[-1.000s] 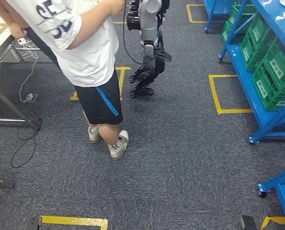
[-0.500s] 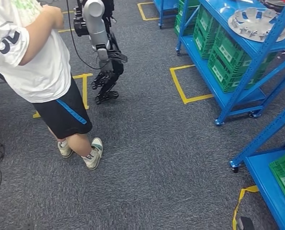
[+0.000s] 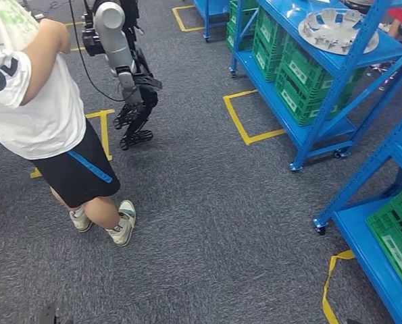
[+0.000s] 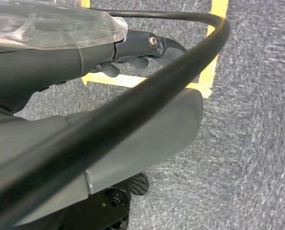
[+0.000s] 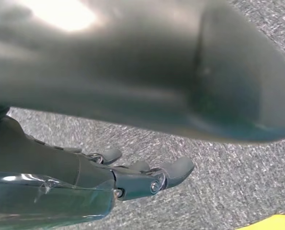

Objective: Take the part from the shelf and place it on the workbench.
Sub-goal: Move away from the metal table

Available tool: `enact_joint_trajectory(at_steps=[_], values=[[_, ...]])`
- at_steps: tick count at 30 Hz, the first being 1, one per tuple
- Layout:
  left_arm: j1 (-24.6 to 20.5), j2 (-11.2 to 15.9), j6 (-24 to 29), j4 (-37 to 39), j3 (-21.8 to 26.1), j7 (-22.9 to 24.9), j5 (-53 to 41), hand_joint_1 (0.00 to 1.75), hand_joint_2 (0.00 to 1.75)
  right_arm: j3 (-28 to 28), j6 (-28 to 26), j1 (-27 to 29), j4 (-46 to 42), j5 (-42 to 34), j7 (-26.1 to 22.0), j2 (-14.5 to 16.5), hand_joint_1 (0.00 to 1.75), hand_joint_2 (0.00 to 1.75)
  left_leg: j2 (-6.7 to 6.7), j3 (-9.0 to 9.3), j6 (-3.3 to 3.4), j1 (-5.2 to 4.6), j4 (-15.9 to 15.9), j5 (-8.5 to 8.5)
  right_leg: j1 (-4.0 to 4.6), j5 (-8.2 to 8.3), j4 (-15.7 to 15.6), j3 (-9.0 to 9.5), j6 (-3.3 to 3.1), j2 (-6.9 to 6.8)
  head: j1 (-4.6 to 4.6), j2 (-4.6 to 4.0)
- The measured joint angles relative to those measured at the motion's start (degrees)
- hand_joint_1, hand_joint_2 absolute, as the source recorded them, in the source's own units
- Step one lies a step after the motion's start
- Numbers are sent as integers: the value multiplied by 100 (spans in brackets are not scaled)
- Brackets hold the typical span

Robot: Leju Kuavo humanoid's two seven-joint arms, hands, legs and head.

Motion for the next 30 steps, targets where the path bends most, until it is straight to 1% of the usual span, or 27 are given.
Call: enact_joint_trajectory(at_steps=[2,3,4,5,6,7,8,9,10,11,12,13,14,15,16,18,19,20,22,23,24,25,26,27,28,29,30], values=[[-9,1,1,0,0,0,1,0,0,-2,-1,11,6,-9,6,1,0,0,87,23,-47,-4,1,-15,22,-1,-28,-8,-84,92,-39,0],[-14,-1,1,0,0,0,1,0,0,-3,-1,19,10,-16,10,1,0,0,65,32,-80,11,26,-46,23,9,-40,10,-121,140,-57,0],[-17,-2,1,0,0,1,2,0,0,-5,-1,21,14,-25,13,0,0,0,-23,4,-112,24,123,-130,20,26,-53,26,-159,189,-75,0],[-19,-3,2,0,0,1,3,0,0,-6,-3,17,17,-31,14,-1,0,0,-153,-89,-139,36,352,-285,12,47,-67,41,-195,235,-99,0],[-19,-4,4,0,0,3,4,0,0,-8,-5,12,17,-36,15,-1,0,0,-306,-247,-156,45,707,-490,6,62,-72,47,-219,279,-132,0],[-14,-4,7,0,0,8,5,0,0,-9,-8,7,18,-39,16,0,0,0,-408,-456,-159,43,1141,-701,12,71,-70,33,-232,327,-170,0],[-5,-5,8,0,0,14,5,0,0,-9,-10,6,19,-40,16,1,0,0,-453,-660,-158,43,1548,-854,18,76,-68,23,-240,383,-201,0],[5,-7,9,0,0,22,6,0,0,-10,-10,8,20,-40,16,1,0,0,-468,-794,-151,43,1789,-891,24,77,-67,21,-241,447,-226,0],[14,-9,9,0,0,30,6,0,0,-10,-9,9,23,-41,17,1,0,0,-476,-829,-137,42,1802,-804,29,77,-65,25,-242,518,-247,0],[18,-10,9,0,0,34,6,0,0,-10,-8,10,27,-44,17,1,0,0,-496,-745,-116,42,1560,-602,33,77,-65,35,-241,591,-268,0],[17,-9,10,0,0,37,5,0,0,-10,-8,9,29,-49,19,1,0,0,-561,-568,-87,42,1125,-337,34,75,-64,48,-239,660,-291,0],[15,-5,11,0,0,38,4,0,0,-10,-7,6,31,-53,20,1,0,0,-679,-380,-61,43,679,-134,38,73,-62,51,-232,721,-308,0],[11,-2,13,0,0,38,3,0,0,-10,-4,1,31,-57,22,1,0,0,-777,-238,-42,42,322,7,39,70,-57,44,-218,777,-317,0],[6,1,14,0,0,39,2,0,0,-10,-2,-2,32,-59,27,1,0,0,-846,-159,-29,37,115,64,35,71,-54,28,-197,825,-323,0],[0,2,15,0,0,40,1,0,0,-10,0,-1,33,-60,31,1,0,0,-859,-141,-21,29,58,51,26,76,-57,5,-168,873,-322,0],[-14,-1,16,0,0,41,1,0,0,-12,1,9,36,-68,42,1,0,0,-734,-121,26,31,10,73,5,79,-57,-34,-102,938,-318,0],[-19,-2,16,0,0,42,0,0,0,-12,-2,15,38,-78,46,1,0,0,-672,-99,55,40,-23,86,8,30,9,-69,-73,861,-304,0],[-21,-3,20,0,0,42,0,0,0,-13,-7,14,39,-92,50,1,0,0,-603,-79,88,51,-58,98,15,-83,184,-148,-48,730,-276,0],[-12,-4,32,0,0,42,-2,0,0,-15,-20,7,39,-118,55,1,0,0,-478,-59,123,46,-84,100,17,-469,894,-465,-5,429,-199,0],[-5,-4,38,1,0,42,-2,0,0,-16,-24,3,39,-127,57,2,0,0,-412,-59,132,40,-83,96,6,-655,1319,-661,16,367,-163,0],[1,-4,41,1,0,42,-3,0,0,-16,-26,5,39,-134,59,3,0,0,-349,-57,130,36,-81,93,-7,-755,1627,-801,35,339,-137,0],[4,-5,42,1,0,42,-3,0,0,-16,-26,11,40,-140,61,4,0,0,-288,-54,127,35,-80,88,-20,-741,1728,-842,52,323,-115,0],[5,-8,42,1,0,42,-3,0,0,-17,-27,16,40,-144,62,5,0,0,-231,-46,119,36,-78,80,-33,-612,1575,-759,63,304,-92,0],[4,-13,42,0,0,42,-4,0,0,-19,-29,19,40,-149,63,5,0,0,-176,-30,105,38,-77,70,-44,-406,1203,-564,68,260,-67,0],[3,-16,42,0,0,42,-4,0,0,-22,-31,17,40,-155,62,5,0,0,-123,-11,85,38,-74,55,-48,-219,739,-328,71,154,-38,0],[1,-17,42,0,0,42,-5,0,0,-26,-32,9,40,-159,62,5,0,0,-73,5,56,25,-60,36,-35,-84,337,-130,55,60,-2,0],[-1,-16,42,0,0,42,-7,0,0,-28,-33,0,39,-163,61,5,0,0,-24,17,29,12,-50,22,-23,-14,70,-4,26,-12,17,0]])
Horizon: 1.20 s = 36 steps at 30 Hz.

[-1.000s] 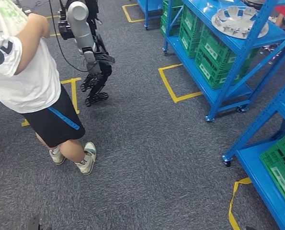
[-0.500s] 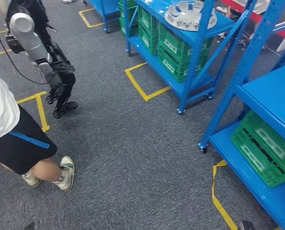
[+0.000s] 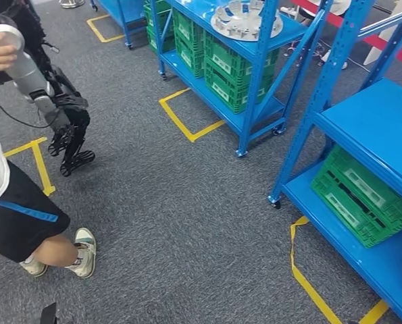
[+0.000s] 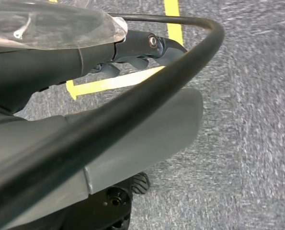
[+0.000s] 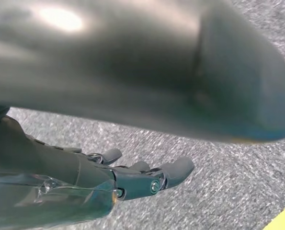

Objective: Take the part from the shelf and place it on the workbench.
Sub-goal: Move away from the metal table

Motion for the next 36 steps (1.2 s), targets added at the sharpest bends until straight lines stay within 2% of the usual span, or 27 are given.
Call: enact_joint_trajectory(at_steps=[1,3,4,5,6,8,9,10,11,12,14,15,16,18,19,21,22,24,25,26,27,29,30,31,32,34,36], values=[[-3,4,0,0,0,1,-2,0,0,-1,1,-5,0,-4,0,0,0,0,47,8,-25,-15,9,-12,16,8,-121,44,-34,-30,-4,0],[-14,8,0,0,0,9,-7,0,0,-2,1,5,0,-11,4,1,0,0,141,21,-76,-19,16,-26,33,21,-138,42,-120,76,-56,0],[-19,9,0,0,0,14,-9,0,0,-3,1,14,1,-16,6,1,0,0,112,18,-109,-5,58,-69,34,34,-146,53,-156,129,-82,0],[-22,8,0,0,0,20,-11,0,0,-5,1,18,1,-20,9,1,0,0,20,-27,-139,10,184,-170,31,53,-155,63,-194,178,-105,0],[-24,6,0,0,0,25,-11,0,0,-8,1,15,1,-26,11,0,0,0,-117,-139,-161,23,444,-339,24,75,-164,69,-229,222,-131,0],[-17,3,0,0,0,40,-12,0,0,-15,4,2,1,-38,15,0,0,0,-375,-531,-175,33,1276,-756,32,105,-162,33,-274,321,-203,0],[-8,2,0,0,0,48,-11,0,0,-17,7,0,1,-40,19,1,0,0,-424,-728,-173,33,1661,-884,40,113,-162,20,-287,381,-232,0],[3,1,0,0,0,57,-11,0,0,-20,8,2,1,-42,26,2,0,0,-445,-844,-164,32,1863,-894,48,117,-161,16,-293,450,-257,0],[12,-1,2,0,0,67,-11,0,0,-22,8,5,1,-45,33,3,0,0,-457,-850,-148,30,1822,-781,54,119,-160,21,-295,523,-279,0],[16,-1,7,0,0,74,-11,0,0,-24,6,6,1,-48,39,4,0,0,-479,-747,-123,29,1548,-574,58,119,-159,31,-295,595,-299,0],[13,5,19,0,0,89,-11,0,0,-28,1,2,1,-52,42,5,0,0,-658,-389,-61,24,686,-134,68,115,-151,39,-284,720,-339,0],[7,10,25,0,0,93,-10,0,0,-30,-1,-2,1,-53,43,7,0,0,-741,-255,-41,22,353,-7,73,113,-145,28,-268,774,-350,0],[2,14,28,0,0,98,-10,0,0,-32,-1,-4,1,-54,44,9,0,0,-802,-184,-25,18,160,44,73,113,-141,10,-244,825,-353,0],[-12,13,33,0,0,107,-8,0,0,-33,-1,4,1,-56,48,12,0,0,-745,-160,4,14,73,51,61,127,-154,-42,-178,926,-345,0],[-17,9,34,0,0,111,-6,0,0,-34,-1,13,2,-56,50,12,0,0,-683,-146,31,22,43,64,54,111,-131,-67,-150,903,-338,0],[-21,4,37,0,-1,115,-3,0,0,-36,-2,18,4,-56,52,13,0,0,-556,-115,92,42,-20,89,60,-94,191,-228,-106,670,-288,0],[-16,4,37,0,-2,115,-2,0,0,-36,-3,14,5,-56,54,13,0,0,-488,-105,111,41,-35,91,57,-295,546,-373,-89,512,-248,0],[-2,5,38,0,-2,116,-2,0,0,-36,-5,6,5,-56,55,13,0,0,-368,-104,129,29,-34,82,36,-685,1379,-744,-42,368,-174,0],[2,4,39,0,-1,116,-2,0,0,-36,-5,10,5,-56,56,14,0,0,-309,-102,127,26,-32,78,17,-755,1622,-846,-20,349,-154,0],[4,3,39,0,-1,116,-2,0,0,-36,-6,16,6,-56,56,15,0,0,-255,-97,119,27,-29,71,-5,-705,1633,-834,1,334,-136,0],[4,1,39,0,-1,116,-2,0,0,-37,-7,20,7,-56,57,15,0,0,-204,-85,104,31,-26,62,-27,-546,1389,-694,20,307,-114,0],[3,-2,39,0,0,116,-2,0,0,-39,-9,16,7,-57,56,17,0,0,-107,-53,53,33,-5,28,-42,-169,502,-219,49,128,-58,0],[1,-1,40,0,0,116,-1,0,0,-40,-9,8,7,-57,56,20,0,0,-65,-43,20,24,18,8,-36,-57,147,-37,34,50,-30,0],[-3,3,44,0,0,115,-2,0,0,-41,-7,2,7,-57,56,22,0,0,-25,-37,-10,12,38,-6,-21,-15,-55,63,11,-1,-23,0],[-11,7,47,0,0,114,-2,0,0,-41,-4,1,7,-58,56,24,0,0,16,-35,-36,2,51,-12,1,-30,-111,83,-21,-2,-33,0],[-29,4,53,0,0,111,-3,0,0,-41,4,12,8,-61,58,24,0,0,73,-29,-94,19,70,-27,15,-2,-118,80,-101,113,-85,0],[-34,1,51,0,0,114,-11,0,0,-42,8,11,9,-68,59,24,0,0,-91,-116,-155,50,290,-199,15,35,-141,83,-173,206,-128,0]])
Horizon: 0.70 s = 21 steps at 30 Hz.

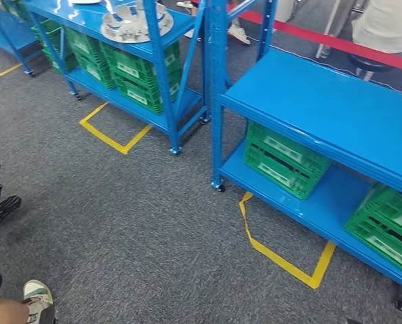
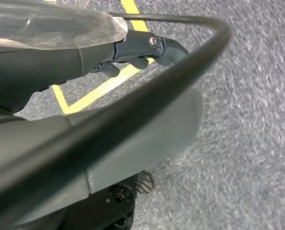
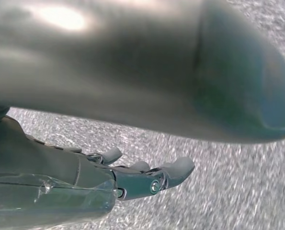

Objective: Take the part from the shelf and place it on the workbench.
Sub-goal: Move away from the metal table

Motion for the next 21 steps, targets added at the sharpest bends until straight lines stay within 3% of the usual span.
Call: enact_joint_trajectory(at_steps=[2,3,4,5,6,7,9,11,13,14,16,17,19,20,21], values=[[5,-2,-9,0,0,10,-19,0,0,-1,0,-14,0,-12,1,0,0,0,-258,-334,-20,13,713,-387,7,29,-10,-18,-49,91,-66,0],[13,-3,-13,0,0,15,-28,0,0,-2,0,-18,0,-20,4,0,0,0,-322,-552,-15,13,1147,-562,18,38,-9,-33,-65,145,-99,0],[24,-5,-15,0,0,20,-36,0,0,-2,3,-18,0,-28,9,1,0,0,-347,-725,-5,10,1476,-652,29,44,-9,-42,-76,207,-126,0],[35,-8,-15,0,0,23,-42,0,0,-3,5,-15,0,-37,14,1,0,0,-358,-802,11,4,1591,-621,39,48,-8,-45,-82,275,-147,0],[43,-10,-15,0,0,23,-49,0,0,-3,8,-11,0,-42,20,2,0,0,-369,-769,35,-2,1473,-480,46,50,-7,-43,-86,347,-168,0],[44,-10,-15,0,0,22,-56,0,0,-3,11,-9,0,-45,24,2,0,0,-408,-624,66,-10,1134,-257,49,52,-6,-36,-87,416,-187,0],[38,3,-16,0,0,13,-65,0,0,-3,10,-13,0,-48,27,2,0,0,-631,-252,129,-15,283,121,56,50,2,-38,-78,537,-224,0],[28,17,-15,0,-1,4,-65,0,0,-3,10,-19,0,-49,29,2,0,0,-783,-67,152,-22,-145,230,52,57,8,-73,-40,640,-228,0],[19,20,-8,0,-2,1,-55,0,0,-2,13,-12,1,-50,32,2,0,0,-700,-43,172,-27,-197,234,39,71,1,-116,25,740,-216,0],[15,19,-1,0,-2,2,-46,0,0,-2,15,-4,1,-50,32,2,0,0,-637,-25,195,-19,-228,245,36,44,35,-144,52,707,-210,0],[15,21,16,0,-2,5,-22,0,0,1,16,-1,3,-50,30,2,0,0,-502,11,249,-1,-290,263,46,-203,411,-324,102,452,-149,0],[19,23,21,1,-2,9,-12,0,0,1,15,-4,4,-50,29,2,0,0,-434,20,265,-7,-301,262,41,-412,782,-483,120,292,-109,0],[34,29,27,2,-2,15,6,0,0,3,15,-11,4,-49,26,6,0,0,-302,21,279,-20,-301,253,18,-762,1571,-835,164,158,-39,0],[39,30,31,2,-2,18,12,0,0,3,15,-6,5,-48,26,9,0,0,-241,23,277,-21,-299,249,0,-795,1752,-908,184,139,-21,0],[41,31,41,2,-2,20,21,0,0,4,15,0,6,-42,22,11,0,0,-183,27,270,-18,-295,242,-21,-712,1696,-865,203,122,-3,0]])
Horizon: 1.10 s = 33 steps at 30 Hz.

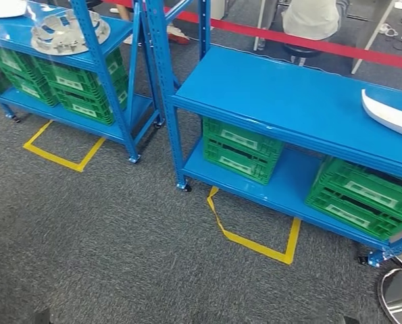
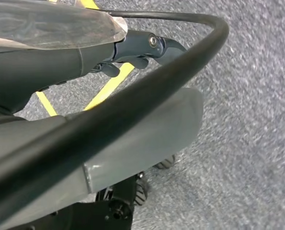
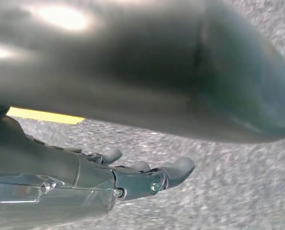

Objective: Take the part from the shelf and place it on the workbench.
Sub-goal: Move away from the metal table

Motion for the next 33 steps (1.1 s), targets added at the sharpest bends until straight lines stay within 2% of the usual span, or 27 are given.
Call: enact_joint_trajectory(at_steps=[1,3,4,5,7,8,9,10,11,13,14,15,16,17,19,20,21,23,24,25,27,28,29,30,31,32,33], values=[[-1,-2,15,-1,0,6,14,0,0,1,0,5,1,13,-7,2,0,0,55,9,-15,5,8,-11,-20,179,-301,164,17,-35,22,0],[-1,2,59,-1,1,21,56,0,0,3,3,-1,3,49,-27,8,0,0,158,29,-71,2,41,-49,-30,533,-1161,611,36,-218,85,0],[-2,7,80,-1,1,33,81,0,0,4,5,-8,3,69,-41,15,0,0,203,35,-103,-7,64,-68,-23,624,-1464,759,12,-287,112,0],[-5,14,98,0,2,45,101,0,0,8,9,-13,3,88,-53,24,0,0,245,40,-130,-23,82,-83,-9,645,-1616,824,-22,-326,113,0],[-19,17,135,-1,2,73,137,0,0,22,18,-1,4,127,-75,38,0,0,323,57,-181,-26,92,-93,17,641,-1649,817,-120,-242,66,0],[-26,15,148,-2,2,83,153,0,0,30,22,7,5,144,-82,41,0,0,304,65,-216,-12,114,-119,20,651,-1658,834,-159,-197,37,0],[-28,11,158,-2,2,88,172,0,0,36,25,8,7,156,-87,43,0,0,222,37,-249,5,202,-197,20,667,-1668,850,-200,-151,12,0],[-29,8,163,-2,2,89,186,0,0,42,27,2,7,164,-91,43,0,0,104,-53,-275,18,416,-342,15,687,-1679,863,-236,-109,-14,0],[-27,6,165,-2,2,89,192,0,0,48,29,-7,7,168,-93,43,0,0,-30,-210,-289,25,761,-539,14,702,-1682,868,-262,-69,-48,0],[-14,3,165,-2,2,89,197,0,0,68,34,-18,7,170,-94,43,0,0,-157,-641,-283,23,1635,-908,33,719,-1680,843,-290,34,-117,0],[-4,0,165,-2,2,89,198,0,0,78,36,-17,7,170,-93,45,0,0,-171,-793,-270,19,1913,-960,44,722,-1679,841,-295,96,-139,0],[5,-3,166,-2,2,89,199,0,0,85,38,-14,7,170,-93,47,0,0,-179,-846,-248,14,1963,-890,53,723,-1678,844,-297,165,-158,0],[9,-4,167,-2,2,89,199,0,0,90,39,-11,7,170,-92,51,0,0,-197,-777,-219,6,1756,-707,57,724,-1678,852,-298,234,-174,0],[9,-4,167,-2,2,89,199,0,0,93,40,-11,7,170,-92,55,0,0,-252,-613,-182,-2,1354,-458,60,724,-1678,863,-297,303,-195,0],[4,10,171,-2,2,89,199,0,0,102,43,-18,7,170,-93,68,0,0,-468,-267,-119,-14,515,-91,69,721,-1672,860,-284,423,-228,0],[-1,15,174,-2,2,89,198,0,0,107,43,-21,7,170,-93,73,0,0,-540,-170,-105,-18,270,-14,70,722,-1670,845,-268,475,-236,0],[-6,18,176,-2,2,89,198,0,0,111,43,-20,7,170,-94,78,0,0,-565,-134,-98,-25,172,-9,67,727,-1673,825,-244,525,-234,0],[-16,13,177,-2,3,89,199,0,0,119,43,-7,8,170,-93,78,0,0,-449,-114,-73,-20,124,7,54,733,-1681,782,-185,590,-225,0],[-19,10,178,-2,3,89,199,0,0,122,43,0,9,170,-92,78,0,0,-390,-97,-49,-13,90,20,58,688,-1631,748,-155,503,-211,0],[-20,8,179,-2,5,89,199,0,0,125,43,0,10,170,-92,78,0,0,-324,-81,-22,-3,56,32,63,577,-1475,669,-128,369,-182,0],[-10,5,176,-2,14,75,195,0,0,130,43,-8,11,170,-93,78,0,0,-195,-65,12,-3,27,35,62,193,-804,368,-83,78,-103,0],[-3,5,168,-2,20,61,190,0,0,132,50,-12,11,169,-94,78,0,0,-131,-68,22,-6,29,30,49,5,-389,181,-63,32,-68,0],[3,5,154,-2,24,40,181,0,0,135,59,-13,11,161,-94,78,0,0,-69,-69,25,-8,31,27,33,-101,-74,44,-44,19,-44,0],[4,4,130,-2,26,18,168,0,0,137,68,-9,12,143,-92,78,0,0,-10,-69,22,-5,33,23,12,-93,43,3,-23,10,-25,0],[3,1,103,-2,26,-1,147,0,0,139,77,-6,14,118,-90,75,0,0,42,-66,15,0,37,18,-9,28,-86,82,-2,-7,-5,0],[2,-4,73,-2,26,-15,124,0,0,139,81,-4,16,86,-87,72,0,0,93,-55,0,8,44,8,-29,233,-439,274,17,-52,19,0],[1,-5,42,-2,26,-23,99,0,0,139,83,-5,18,52,-84,69,0,0,142,-40,-25,11,55,-8,-39,416,-894,511,34,-160,48,0]])
